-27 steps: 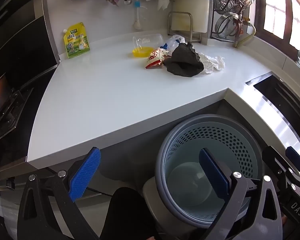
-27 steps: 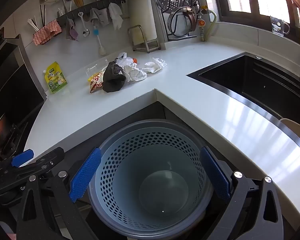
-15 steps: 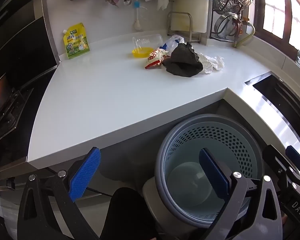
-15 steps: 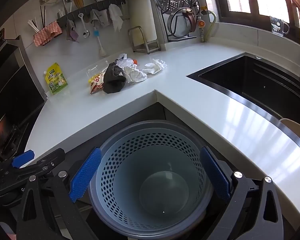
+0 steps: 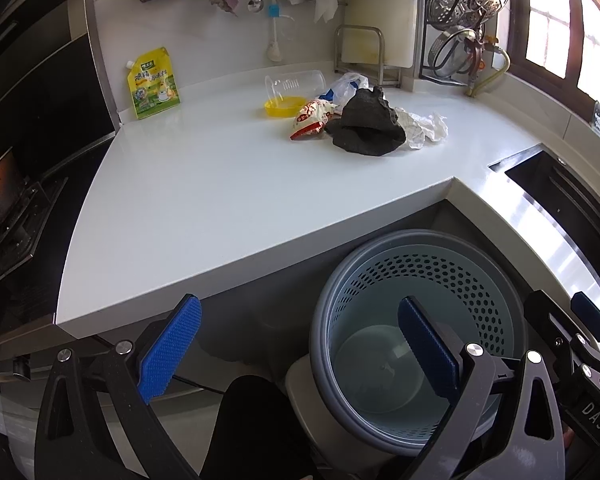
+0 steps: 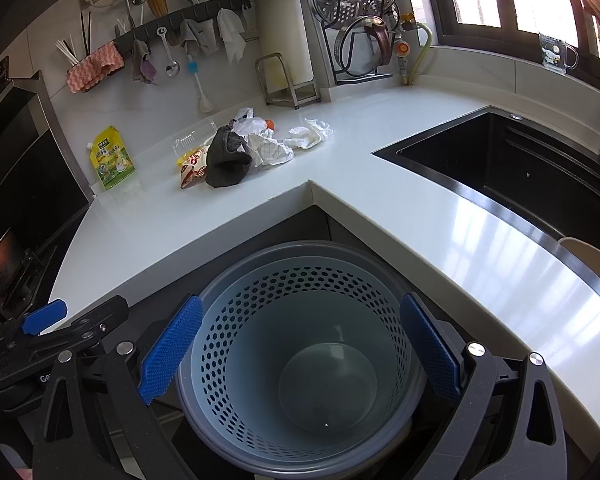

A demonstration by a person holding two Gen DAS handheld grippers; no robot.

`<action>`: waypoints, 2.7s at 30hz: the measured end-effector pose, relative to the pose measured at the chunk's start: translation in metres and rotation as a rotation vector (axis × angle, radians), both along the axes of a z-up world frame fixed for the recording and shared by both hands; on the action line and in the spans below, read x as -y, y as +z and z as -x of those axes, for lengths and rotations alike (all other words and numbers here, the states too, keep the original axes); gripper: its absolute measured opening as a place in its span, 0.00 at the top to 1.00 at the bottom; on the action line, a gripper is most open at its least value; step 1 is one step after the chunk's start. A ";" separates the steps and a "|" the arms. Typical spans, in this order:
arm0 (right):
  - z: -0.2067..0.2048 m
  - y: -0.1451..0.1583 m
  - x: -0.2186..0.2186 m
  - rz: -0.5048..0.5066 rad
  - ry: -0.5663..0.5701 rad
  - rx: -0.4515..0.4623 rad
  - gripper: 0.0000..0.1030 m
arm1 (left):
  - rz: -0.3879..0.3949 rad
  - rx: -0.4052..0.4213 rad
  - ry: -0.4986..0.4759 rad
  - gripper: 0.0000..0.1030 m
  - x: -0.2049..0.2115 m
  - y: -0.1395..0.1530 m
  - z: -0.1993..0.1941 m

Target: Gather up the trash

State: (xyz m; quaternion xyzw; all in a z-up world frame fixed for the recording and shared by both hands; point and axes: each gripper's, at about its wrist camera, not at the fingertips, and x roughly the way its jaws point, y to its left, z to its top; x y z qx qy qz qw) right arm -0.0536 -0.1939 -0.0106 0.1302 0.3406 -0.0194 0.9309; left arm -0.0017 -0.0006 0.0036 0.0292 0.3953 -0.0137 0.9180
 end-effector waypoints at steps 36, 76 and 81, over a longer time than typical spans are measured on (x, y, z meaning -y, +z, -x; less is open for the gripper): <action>-0.001 0.002 0.000 0.001 0.004 0.001 0.08 | -0.004 0.008 0.001 0.06 0.000 0.003 0.000; -0.024 0.004 0.005 0.040 0.041 0.053 0.08 | 0.022 0.044 0.022 0.06 -0.015 0.003 -0.027; -0.061 0.015 0.019 0.086 0.043 0.065 0.08 | -0.009 0.110 0.044 0.06 -0.021 0.020 -0.064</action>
